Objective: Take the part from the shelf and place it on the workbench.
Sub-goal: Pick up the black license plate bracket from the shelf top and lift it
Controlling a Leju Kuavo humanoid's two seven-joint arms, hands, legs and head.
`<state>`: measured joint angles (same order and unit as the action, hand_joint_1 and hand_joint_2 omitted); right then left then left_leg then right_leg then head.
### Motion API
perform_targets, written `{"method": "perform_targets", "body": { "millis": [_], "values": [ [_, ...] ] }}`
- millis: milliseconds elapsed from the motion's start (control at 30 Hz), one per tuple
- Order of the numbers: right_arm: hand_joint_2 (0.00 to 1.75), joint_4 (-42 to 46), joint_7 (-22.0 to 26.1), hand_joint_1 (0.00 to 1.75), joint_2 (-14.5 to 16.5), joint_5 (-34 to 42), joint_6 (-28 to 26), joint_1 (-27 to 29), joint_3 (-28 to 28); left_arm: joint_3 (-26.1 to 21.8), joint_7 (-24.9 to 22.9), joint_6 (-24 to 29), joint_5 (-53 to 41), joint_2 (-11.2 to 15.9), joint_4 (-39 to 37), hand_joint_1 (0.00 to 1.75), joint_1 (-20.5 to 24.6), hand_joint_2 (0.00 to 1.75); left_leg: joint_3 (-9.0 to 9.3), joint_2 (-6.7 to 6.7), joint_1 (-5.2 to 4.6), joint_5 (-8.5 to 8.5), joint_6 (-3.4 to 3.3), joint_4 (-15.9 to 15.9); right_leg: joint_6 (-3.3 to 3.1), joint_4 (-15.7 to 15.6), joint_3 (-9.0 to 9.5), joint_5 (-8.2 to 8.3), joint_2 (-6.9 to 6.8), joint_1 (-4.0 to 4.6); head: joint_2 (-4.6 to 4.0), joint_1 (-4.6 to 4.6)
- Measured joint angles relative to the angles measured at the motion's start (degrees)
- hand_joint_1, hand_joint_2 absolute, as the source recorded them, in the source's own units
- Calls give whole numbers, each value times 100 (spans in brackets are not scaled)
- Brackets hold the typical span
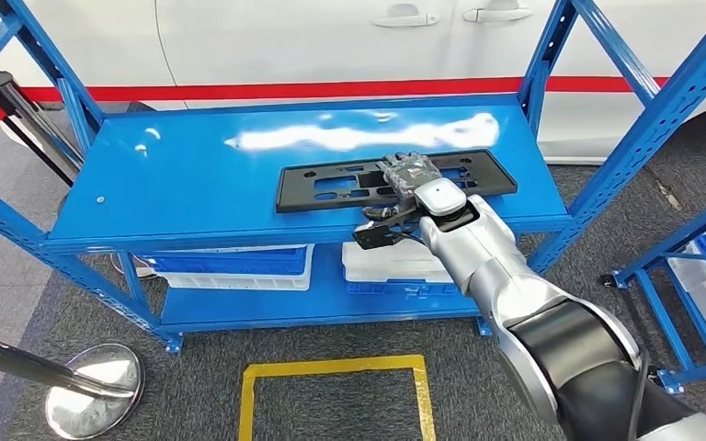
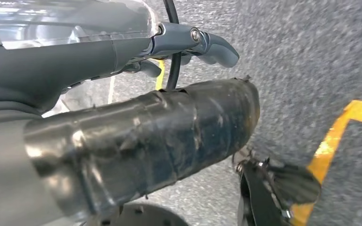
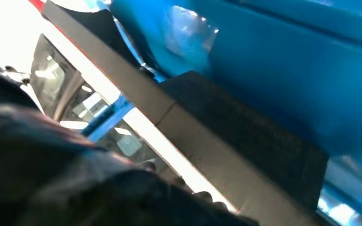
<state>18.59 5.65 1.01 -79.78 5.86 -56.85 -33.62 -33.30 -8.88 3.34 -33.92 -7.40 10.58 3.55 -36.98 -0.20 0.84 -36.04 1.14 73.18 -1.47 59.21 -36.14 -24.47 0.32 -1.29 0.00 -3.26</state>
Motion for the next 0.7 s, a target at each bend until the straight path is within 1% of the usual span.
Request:
{"method": "perform_targets", "body": {
  "millis": [33, 67, 100, 133, 167, 200, 233, 300, 367, 500, 633, 700],
  "values": [
    [0, -4, 5, 0, 0, 1, 5, 20, 0, -6, -8, 1, -6, 1, 0, 0, -8, 0, -168, 0, 0, 94, -2, 115, 3, 1, 55, -41, 2, 2, 0, 0],
    [0, -6, 10, 0, 2, 1, 10, 34, 0, -10, -26, 1, -9, 2, 0, 0, -17, 0, -229, 0, -1, 317, -16, -1, 9, 2, 118, -83, 5, 3, 0, 0],
    [0, -7, 22, 0, 5, 2, 14, 40, -1, -17, -51, 1, -3, 2, 0, 0, -26, 0, -189, 0, -2, 643, -39, -325, 19, 2, 186, -126, 8, 4, 0, 0],
    [0, -7, 37, 0, 12, 2, 16, 41, -1, -29, -80, 0, 6, 2, 0, 0, -32, 0, -94, -2, -8, 945, -71, -713, 34, -3, 245, -169, 11, 3, 0, -2],
    [0, -8, 54, 0, 20, 2, 16, 37, -5, -41, -107, -2, 12, 2, 0, 0, -34, 0, 3, -4, -26, 1170, -102, -1048, 54, -6, 284, -199, 16, 11, 0, -2],
    [44, -10, 72, 0, 31, 3, 15, 33, -13, -53, -126, -4, 9, 2, 0, 0, -31, 0, 87, -7, -42, 1272, -134, -1295, 76, -14, 298, -216, 21, 17, 0, -3],
    [87, -13, 85, 0, 40, 4, 15, 32, -22, -63, -142, -5, -4, 1, 0, 0, -27, 0, 132, -11, -46, 1268, -145, -1416, 90, -11, 289, -225, 23, 33, 0, -4],
    [175, -16, 94, 0, 50, 7, 14, 30, -38, -85, -158, -7, -35, -2, 0, 0, -17, 0, 168, -21, -41, 1219, -139, -1521, 95, -17, 269, -225, 16, 52, 0, -4],
    [175, -17, 90, 0, 54, 10, 13, 18, -53, -125, -161, -4, -70, -5, 0, 0, -21, 0, 166, -30, -41, 1209, -134, -1533, 88, -41, 281, -227, 1, 55, 0, -4],
    [175, -21, 85, 0, 57, 12, 15, 1, -99, -159, -144, 2, -146, -4, 0, 0, -14, 0, 172, -42, -51, 1190, -165, -1529, 91, -88, 317, -228, -15, 53, 0, -5],
    [0, -33, 100, 0, 57, 21, 74, -9, -119, -174, -138, 3, -198, -5, 0, 0, -11, 0, 174, -40, -59, 1179, -187, -1520, 110, -106, 328, -220, -15, 49, 0, -6],
    [0, -39, 125, 0, 55, 45, 142, -23, -126, -187, -142, 4, -220, -5, 0, 0, -12, 0, 173, -39, -62, 1179, -192, -1515, 130, -109, 330, -216, -14, 46, 0, -5]
  ]
}}
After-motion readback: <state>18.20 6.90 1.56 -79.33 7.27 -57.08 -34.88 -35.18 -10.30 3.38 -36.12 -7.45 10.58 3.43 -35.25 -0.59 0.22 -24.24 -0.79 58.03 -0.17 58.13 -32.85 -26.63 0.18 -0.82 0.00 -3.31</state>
